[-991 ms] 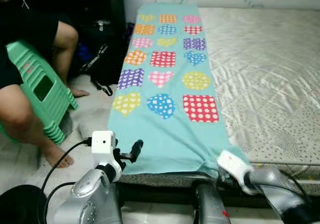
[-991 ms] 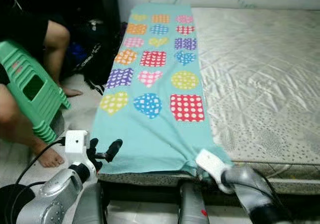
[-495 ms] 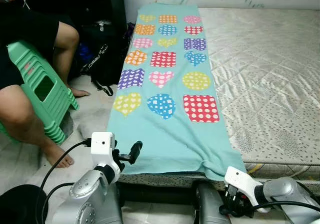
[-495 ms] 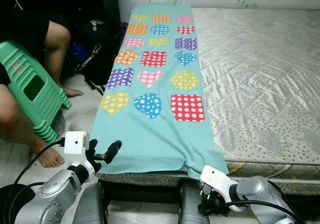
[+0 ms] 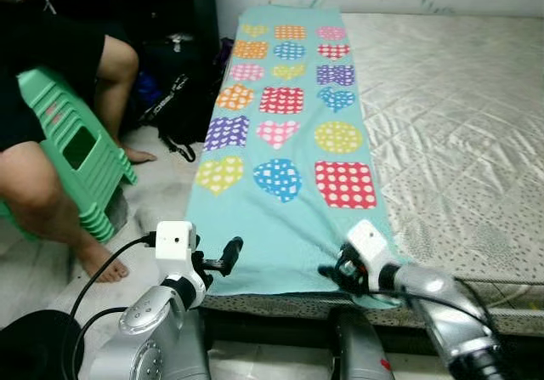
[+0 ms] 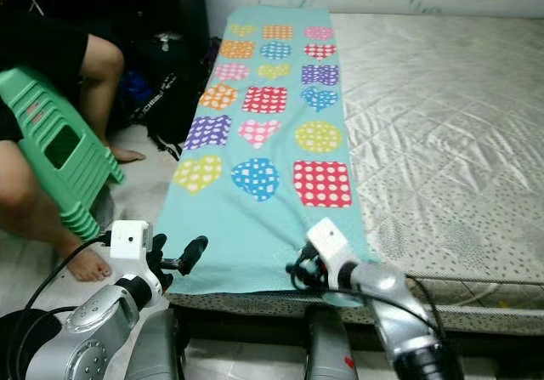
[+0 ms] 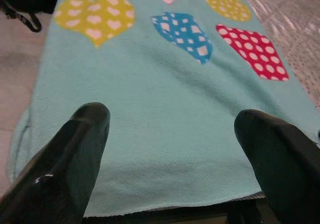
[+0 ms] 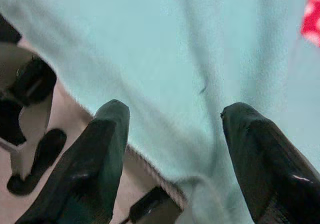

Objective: Clean up the room

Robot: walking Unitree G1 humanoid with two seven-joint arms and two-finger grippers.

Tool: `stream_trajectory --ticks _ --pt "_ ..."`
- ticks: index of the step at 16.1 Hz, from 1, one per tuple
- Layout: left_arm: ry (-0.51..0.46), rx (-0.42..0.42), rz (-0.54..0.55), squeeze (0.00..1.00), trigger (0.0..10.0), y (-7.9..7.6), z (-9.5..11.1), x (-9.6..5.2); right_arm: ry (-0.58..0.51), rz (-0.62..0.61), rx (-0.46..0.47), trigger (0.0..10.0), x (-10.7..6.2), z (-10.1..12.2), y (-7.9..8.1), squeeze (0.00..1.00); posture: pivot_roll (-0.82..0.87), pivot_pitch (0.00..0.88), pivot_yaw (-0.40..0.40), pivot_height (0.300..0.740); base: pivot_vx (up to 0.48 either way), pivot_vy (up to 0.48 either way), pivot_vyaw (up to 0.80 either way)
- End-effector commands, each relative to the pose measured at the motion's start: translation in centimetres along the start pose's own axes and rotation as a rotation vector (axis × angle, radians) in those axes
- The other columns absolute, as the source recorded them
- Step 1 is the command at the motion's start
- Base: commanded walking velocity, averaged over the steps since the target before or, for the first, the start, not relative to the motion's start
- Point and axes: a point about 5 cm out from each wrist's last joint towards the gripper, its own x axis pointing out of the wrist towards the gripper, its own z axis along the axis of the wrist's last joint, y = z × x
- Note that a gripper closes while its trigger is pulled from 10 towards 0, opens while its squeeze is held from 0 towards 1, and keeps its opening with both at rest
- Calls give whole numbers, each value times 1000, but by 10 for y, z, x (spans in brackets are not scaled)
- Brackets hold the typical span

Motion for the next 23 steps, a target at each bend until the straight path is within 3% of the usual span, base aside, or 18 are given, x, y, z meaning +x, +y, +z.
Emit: stream_trajectory --ticks 1,3,6,8,10,13,16,20,23 --pt "8 1 1 0 10000 1 0 -2 46 11 11 10000 -1 -10 4 0 -34 27 6 569 0 0 0" --pt "13 0 10 0 10000 4 -1 -3 116 0 -24 10000 -5 -22 3 0 -43 33 6 569 0 0 0" --pt "14 -4 -1 0 10000 -1 -1 0 138 -35 -80 10000 -5 -18 -6 0 -46 33 9 569 0 0 0" --pt "11 -5 -5 0 10000 -1 0 0 92 -2 -38 10000 -3 -9 -2 0 -46 33 9 569 0 0 0" --pt "13 -6 3 0 10000 1 -1 -1 92 9 -55 10000 -2 -7 0 0 -42 34 4 569 0 0 0" --pt "30 -51 -15 0 10000 -1 -4 -2 113 46 -94 10000 -3 -10 1 0 -39 34 4 569 0 0 0" --pt "35 -46 -63 0 10000 -6 -3 0 120 57 -138 10000 -2 -8 2 0 -44 32 6 569 0 0 0" --pt "72 -41 -137 0 10000 -14 -5 -1 98 60 -205 10000 8 -1 8 0 -44 30 6 569 0 0 0" --pt "74 -35 -133 0 10000 -14 -5 -1 82 79 -276 10000 16 6 14 0 -41 30 5 569 0 0 0"
